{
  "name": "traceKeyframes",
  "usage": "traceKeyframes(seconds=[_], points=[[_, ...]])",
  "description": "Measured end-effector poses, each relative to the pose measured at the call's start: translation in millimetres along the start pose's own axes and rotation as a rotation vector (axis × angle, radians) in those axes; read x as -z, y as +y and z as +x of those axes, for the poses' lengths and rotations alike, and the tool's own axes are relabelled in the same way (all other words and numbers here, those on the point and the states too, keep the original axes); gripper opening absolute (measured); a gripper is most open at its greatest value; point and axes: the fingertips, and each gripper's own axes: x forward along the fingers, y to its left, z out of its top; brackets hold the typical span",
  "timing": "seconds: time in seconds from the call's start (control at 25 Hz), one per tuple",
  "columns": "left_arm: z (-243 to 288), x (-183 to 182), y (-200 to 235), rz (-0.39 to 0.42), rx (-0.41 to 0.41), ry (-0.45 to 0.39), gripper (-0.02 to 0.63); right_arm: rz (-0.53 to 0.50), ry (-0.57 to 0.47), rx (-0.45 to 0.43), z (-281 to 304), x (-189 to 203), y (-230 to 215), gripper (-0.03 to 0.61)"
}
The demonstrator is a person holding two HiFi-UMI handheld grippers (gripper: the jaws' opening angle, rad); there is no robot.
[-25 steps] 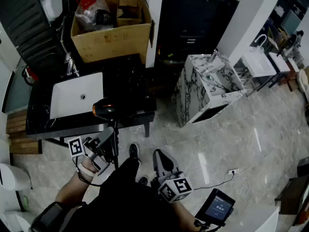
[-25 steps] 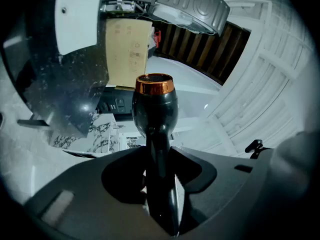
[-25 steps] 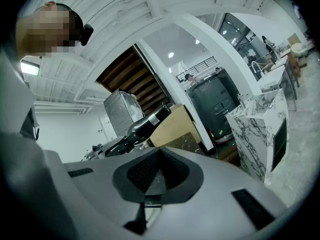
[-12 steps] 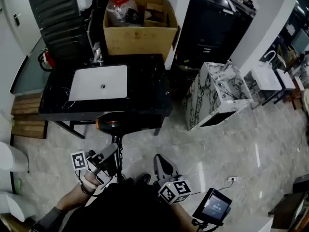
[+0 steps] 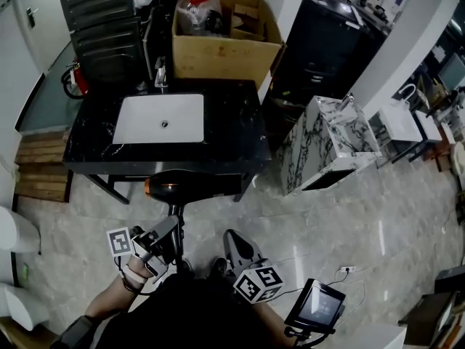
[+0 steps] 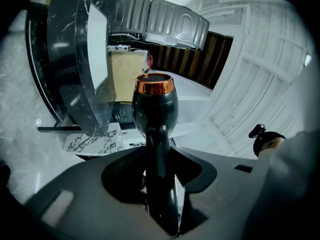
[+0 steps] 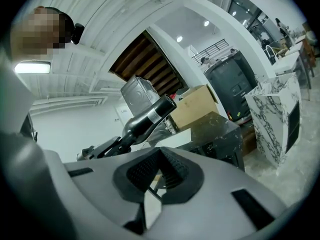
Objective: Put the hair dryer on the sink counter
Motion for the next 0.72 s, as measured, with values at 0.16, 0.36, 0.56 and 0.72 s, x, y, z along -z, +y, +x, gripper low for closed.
traceKeyframes(seconds=[0.16,0.36,0.56,0.72], points=[[4.7,1.9,-4.9,0.014,0.012,-0.016,0.160,-0.025,-0.018,-0.018,-4.4,-10.5,-0.1,-0.005],[21.6,7.8,-6.0,0.017,0.013,-0.036,0.160,-0.018,-0.026,-0.036,-9.5,-20.3,-13.9,-0.005],[37.3,17.5,-8.0,0.030,0.012,-0.061,0.160,-0.007,-0.038,-0.063,-18.0,-32.1,-30.9,-0.005],[52.0,28.7,-10.0,0.054,0.025,-0.075,0.160,0.007,-0.038,-0.077,-29.9,-37.3,-48.4,-0.005]])
